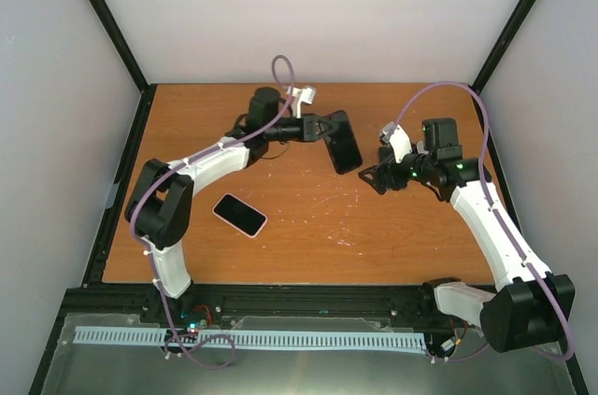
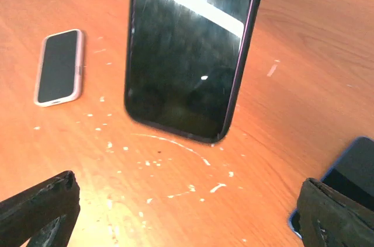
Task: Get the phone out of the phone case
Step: Adjust the phone, then remove the phone case from the phone.
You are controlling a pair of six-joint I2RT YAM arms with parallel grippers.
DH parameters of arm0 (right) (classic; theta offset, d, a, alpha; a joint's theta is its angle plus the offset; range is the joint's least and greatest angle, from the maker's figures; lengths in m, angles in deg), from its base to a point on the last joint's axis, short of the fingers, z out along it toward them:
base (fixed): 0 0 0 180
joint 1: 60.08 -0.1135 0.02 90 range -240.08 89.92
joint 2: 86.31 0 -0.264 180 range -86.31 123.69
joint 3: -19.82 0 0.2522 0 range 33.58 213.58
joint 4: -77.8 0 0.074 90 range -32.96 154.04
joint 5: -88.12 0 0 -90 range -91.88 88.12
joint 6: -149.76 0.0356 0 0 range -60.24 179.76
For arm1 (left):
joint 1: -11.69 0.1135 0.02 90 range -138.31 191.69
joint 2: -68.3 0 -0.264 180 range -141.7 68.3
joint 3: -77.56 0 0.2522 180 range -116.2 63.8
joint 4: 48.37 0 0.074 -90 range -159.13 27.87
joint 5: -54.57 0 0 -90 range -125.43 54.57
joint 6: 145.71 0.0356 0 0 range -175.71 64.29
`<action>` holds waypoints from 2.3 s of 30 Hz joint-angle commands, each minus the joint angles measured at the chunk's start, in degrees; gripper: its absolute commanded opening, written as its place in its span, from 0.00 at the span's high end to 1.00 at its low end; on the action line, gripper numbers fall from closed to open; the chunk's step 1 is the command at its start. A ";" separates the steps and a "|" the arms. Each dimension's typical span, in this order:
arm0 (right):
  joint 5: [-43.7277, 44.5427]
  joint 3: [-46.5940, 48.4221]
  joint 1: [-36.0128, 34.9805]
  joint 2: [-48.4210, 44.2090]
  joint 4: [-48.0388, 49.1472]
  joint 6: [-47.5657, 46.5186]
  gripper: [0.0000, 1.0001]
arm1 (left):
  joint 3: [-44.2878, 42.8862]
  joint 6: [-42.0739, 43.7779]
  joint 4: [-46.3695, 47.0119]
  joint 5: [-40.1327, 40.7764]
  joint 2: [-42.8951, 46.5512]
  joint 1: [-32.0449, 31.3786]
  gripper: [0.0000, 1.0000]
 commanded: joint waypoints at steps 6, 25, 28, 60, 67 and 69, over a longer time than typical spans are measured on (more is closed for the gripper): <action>-21.51 2.64 1.38 0.56 -12.37 -14.93 0.00 | 2.14 18.12 -5.44 -22.63 12.14 3.24 1.00; -30.78 2.98 -4.84 -0.24 -23.61 -30.76 0.38 | 0.57 24.74 -15.02 -34.27 17.79 3.16 1.00; -30.48 4.29 -6.67 -0.47 -23.73 -31.10 0.40 | 0.28 22.34 -13.66 -37.22 17.67 3.16 1.00; -28.92 2.96 -14.61 -1.90 -16.32 -26.92 0.77 | -2.05 23.29 -17.44 -43.54 16.02 0.62 1.00; -24.12 2.86 -19.37 -3.15 -15.26 -28.31 0.80 | -1.89 22.69 -16.63 -46.66 16.17 -0.67 1.00; -22.71 2.73 -20.91 -3.81 -15.28 -29.36 0.81 | -1.90 22.73 -16.76 -47.17 16.18 -0.88 1.00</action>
